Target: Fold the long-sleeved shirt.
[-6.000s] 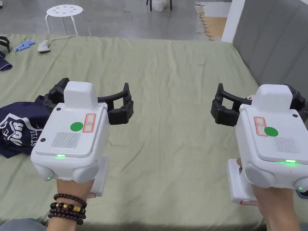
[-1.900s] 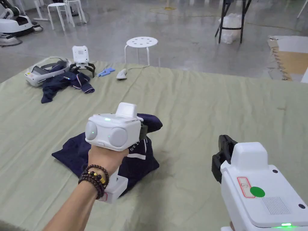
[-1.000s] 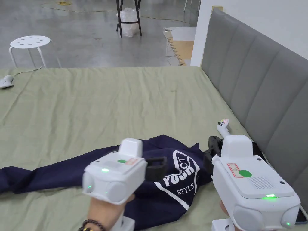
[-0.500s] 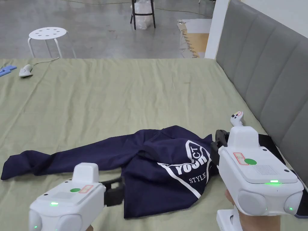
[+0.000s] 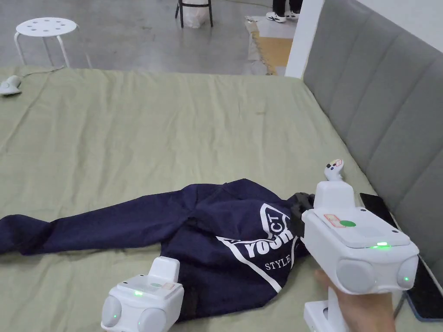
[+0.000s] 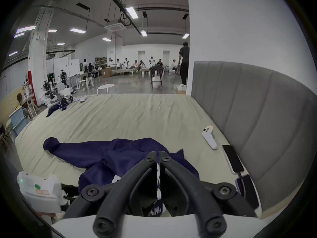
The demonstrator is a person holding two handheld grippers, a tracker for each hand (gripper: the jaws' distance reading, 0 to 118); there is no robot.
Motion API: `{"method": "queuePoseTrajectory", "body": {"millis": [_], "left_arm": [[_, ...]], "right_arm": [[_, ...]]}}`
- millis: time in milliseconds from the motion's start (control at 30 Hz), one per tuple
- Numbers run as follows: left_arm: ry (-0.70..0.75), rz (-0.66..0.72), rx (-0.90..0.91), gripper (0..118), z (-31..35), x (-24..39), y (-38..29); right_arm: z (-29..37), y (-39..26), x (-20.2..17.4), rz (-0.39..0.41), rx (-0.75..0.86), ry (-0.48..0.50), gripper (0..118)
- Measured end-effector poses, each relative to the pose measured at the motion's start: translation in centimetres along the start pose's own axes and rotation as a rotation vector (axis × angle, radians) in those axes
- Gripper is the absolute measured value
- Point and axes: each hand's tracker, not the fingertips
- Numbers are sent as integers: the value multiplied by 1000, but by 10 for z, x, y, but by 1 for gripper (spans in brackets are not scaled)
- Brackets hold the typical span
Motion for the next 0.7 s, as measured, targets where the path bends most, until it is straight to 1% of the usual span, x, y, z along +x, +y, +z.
{"method": "queuePoseTrajectory", "body": {"millis": [67,100,167,267,300,333,367,400,433,467,500,567,600,633,667,700], "left_arm": [[-24,24,3,24,5,-5,0],[-45,34,6,23,10,-7,0],[-40,69,21,23,11,-9,0],[-40,45,-15,23,12,-5,-1],[-48,50,-12,20,15,-5,-2],[-53,62,-3,14,18,-5,-2],[-67,82,9,12,22,-5,-1],[-77,92,5,11,26,-5,-1],[-67,100,8,10,29,-4,0],[-72,105,8,10,32,-5,0],[-79,113,18,10,35,-6,0],[-81,114,36,10,39,-6,1],[-82,112,36,10,40,-7,2],[-80,106,35,10,40,-7,2],[-75,105,34,10,39,-9,2],[-71,108,33,10,38,-10,2]], "right_arm": [[-35,17,5,24,-33,25,1],[-58,29,5,56,-54,20,1],[-103,50,5,107,-108,16,1],[-174,75,12,104,-252,71,1],[-198,80,13,110,-319,86,1],[-216,82,13,136,-374,95,1],[-236,81,12,157,-436,115,2],[-255,79,9,175,-501,136,16],[-271,74,8,183,-562,154,44],[-283,66,5,213,-635,163,73],[-296,58,1,252,-705,180,89],[-313,42,-5,304,-749,161,77],[-315,33,-6,313,-770,143,71],[-317,27,-6,303,-762,140,71],[-313,31,-4,277,-734,142,70],[-307,39,0,248,-749,152,45]]}}
